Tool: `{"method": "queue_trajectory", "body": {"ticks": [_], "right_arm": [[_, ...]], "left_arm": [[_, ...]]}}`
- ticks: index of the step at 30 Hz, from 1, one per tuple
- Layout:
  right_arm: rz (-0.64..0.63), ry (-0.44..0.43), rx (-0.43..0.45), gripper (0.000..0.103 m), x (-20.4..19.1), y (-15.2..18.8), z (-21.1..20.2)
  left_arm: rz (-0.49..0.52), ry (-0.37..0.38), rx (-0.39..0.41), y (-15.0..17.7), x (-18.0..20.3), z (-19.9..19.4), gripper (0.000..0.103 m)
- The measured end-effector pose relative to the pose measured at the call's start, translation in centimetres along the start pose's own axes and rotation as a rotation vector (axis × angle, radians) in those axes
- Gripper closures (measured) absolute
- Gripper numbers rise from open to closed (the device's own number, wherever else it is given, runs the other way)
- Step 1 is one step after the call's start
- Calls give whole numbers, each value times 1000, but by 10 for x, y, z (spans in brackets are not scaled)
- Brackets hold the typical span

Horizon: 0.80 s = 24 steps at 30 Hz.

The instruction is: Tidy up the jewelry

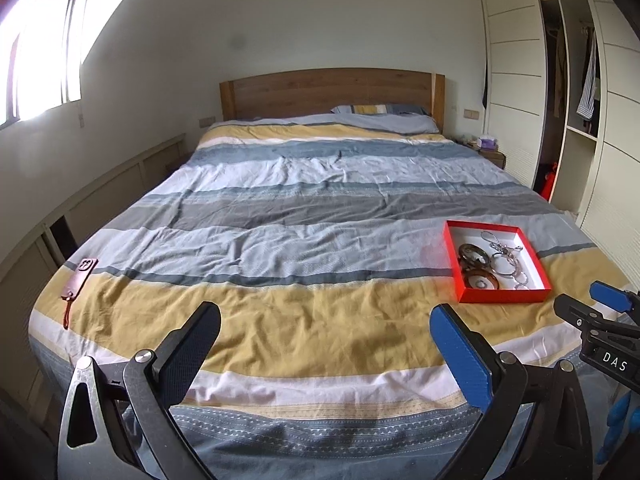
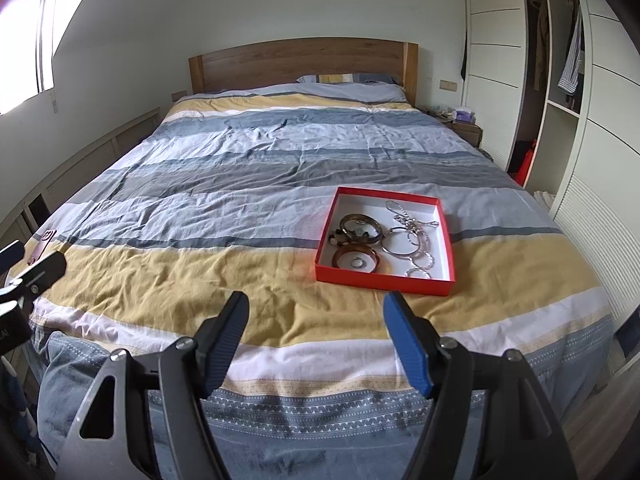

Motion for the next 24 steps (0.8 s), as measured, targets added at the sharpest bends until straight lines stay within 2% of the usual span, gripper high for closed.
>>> {"method": "queue_trajectory", "body": {"ticks": [11, 24], "right_arm": [[-8, 37, 42, 35, 1, 1, -8], [4, 46, 11, 34, 3, 14, 3]], "left_arm": [[4, -41, 25, 5, -7, -7, 1], [28, -44, -23, 21, -8, 9, 1]]}}
Point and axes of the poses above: each gripper's, at about its wrist camera, not at the fingertips, and z roughly the way its jaws point, x to its right, y to its underside, the point moved 4 cm from there along z, roughly the way its jaws point, and after that the axes turned 14 degrees about -y, right-handed, at the moved point
